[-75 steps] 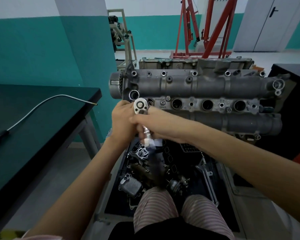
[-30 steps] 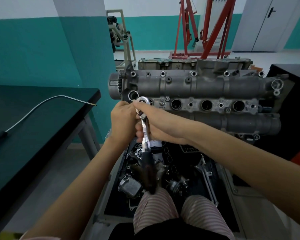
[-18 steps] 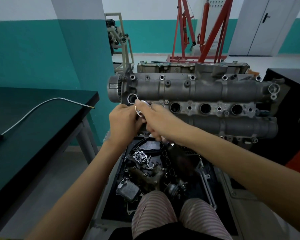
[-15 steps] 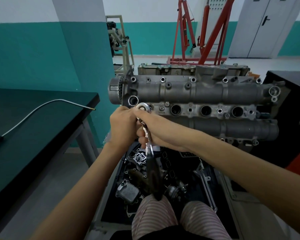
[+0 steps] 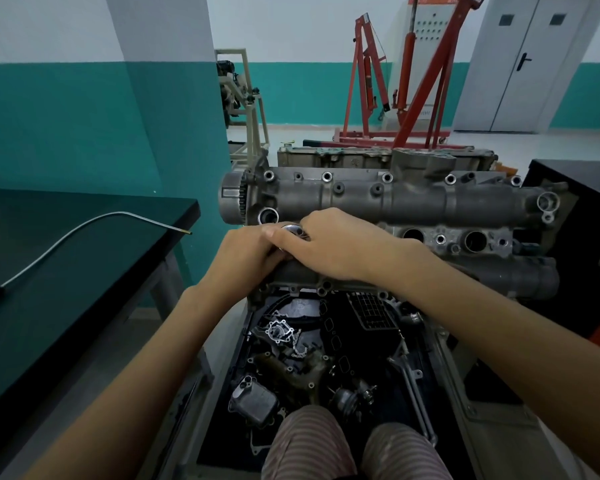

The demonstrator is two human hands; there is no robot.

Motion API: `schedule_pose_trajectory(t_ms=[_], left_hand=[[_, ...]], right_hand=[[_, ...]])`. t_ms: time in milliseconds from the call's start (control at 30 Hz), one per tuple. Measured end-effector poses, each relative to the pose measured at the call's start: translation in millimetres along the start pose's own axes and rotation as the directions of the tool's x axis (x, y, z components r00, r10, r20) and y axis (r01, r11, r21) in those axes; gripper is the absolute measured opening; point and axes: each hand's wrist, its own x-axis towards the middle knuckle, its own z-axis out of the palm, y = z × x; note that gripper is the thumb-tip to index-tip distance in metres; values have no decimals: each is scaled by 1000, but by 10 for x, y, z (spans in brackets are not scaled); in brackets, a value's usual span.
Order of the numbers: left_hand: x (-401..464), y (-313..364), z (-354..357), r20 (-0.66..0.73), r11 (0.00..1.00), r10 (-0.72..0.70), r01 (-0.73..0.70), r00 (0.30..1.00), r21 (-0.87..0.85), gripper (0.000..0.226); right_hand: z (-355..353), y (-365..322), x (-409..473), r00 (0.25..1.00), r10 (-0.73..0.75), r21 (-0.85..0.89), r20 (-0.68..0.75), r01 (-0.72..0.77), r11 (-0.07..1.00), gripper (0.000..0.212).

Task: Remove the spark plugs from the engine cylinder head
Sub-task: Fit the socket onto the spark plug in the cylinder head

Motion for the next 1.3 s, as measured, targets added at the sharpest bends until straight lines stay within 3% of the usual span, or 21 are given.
schedule_pose_trajectory(t_ms=[67,133,200,233,267,300,333,400,500,633,700,733,800,833,867,900,967,1067,1167,1233,1300], left_hand=[[4,-5,8,-21,1000,20,-20,1000,-5,29],[-2,-10,37,-51,1000,2,-2,999,-15,30],[-4,-19,77,-56,998,-65,64,996,-21,29],[-6,-19,90,-59,996,-92,91,994,-18,28],[-9,-18,98,-67,995,-104,103,992,-14,28],[-14,-20,100,-74,995,-95,94,993,-14,29],[-19,-17,98,-71,997,-80,78,994,-23,31],[-11,4,80,-58,997,-65,63,996,-38,34],[-10,51,52,-41,1000,-17,18,999,5,30],[-7,56,56,-80,997,4,2,997,77,29],[-11,42,76,-82,998,-9,14,997,59,31],[-13,43,77,-65,998,-31,34,997,46,34],[-22,52,74,-36,997,-66,67,997,38,39],[-22,62,70,-36,997,-65,67,997,41,40],[-20,80,60,-37,997,-59,61,998,49,39],[-13,104,46,-45,996,-51,54,998,68,35],[9,147,22,-70,992,-35,44,997,123,27],[5,143,36,-78,993,-13,22,997,118,17],[-19,80,67,-75,995,-3,11,997,104,24],[-20,55,71,-54,997,-30,33,998,64,31],[-36,44,74,-29,996,-73,74,997,44,35]], right_hand=[[68,-31,-50,994,40,28,-103,-37,999,62],[170,-67,-115,984,161,352,-70,-126,928,54],[195,-138,-168,947,202,766,251,-322,556,46],[202,-160,-182,918,137,830,371,-395,393,44],[220,-168,-184,911,99,839,401,-408,359,45],[233,-178,-173,928,117,809,354,-366,460,47],[237,-177,-155,961,156,698,229,-273,661,51],[190,-144,-125,994,84,261,-72,-62,963,57],[80,-73,-75,994,30,-2,-101,-30,1000,61],[140,-54,-51,992,94,225,-89,-72,972,58],[243,-89,-107,982,189,555,-17,-148,819,49],[288,-119,-135,969,224,715,99,-226,662,45],[336,-177,-173,925,152,863,348,-380,333,46],[345,-191,-179,915,119,870,386,-404,283,47],[337,-183,-165,930,134,853,343,-368,371,48],[308,-164,-145,962,169,767,215,-273,580,50],[160,-109,-116,994,91,328,-58,-67,942,53],[27,-26,-57,994,30,-49,-108,-36,998,64],[123,-52,-67,992,74,114,-104,-62,992,59],[221,-94,-137,983,183,571,23,-163,805,46],[228,-163,-191,918,124,844,378,-396,362,42]])
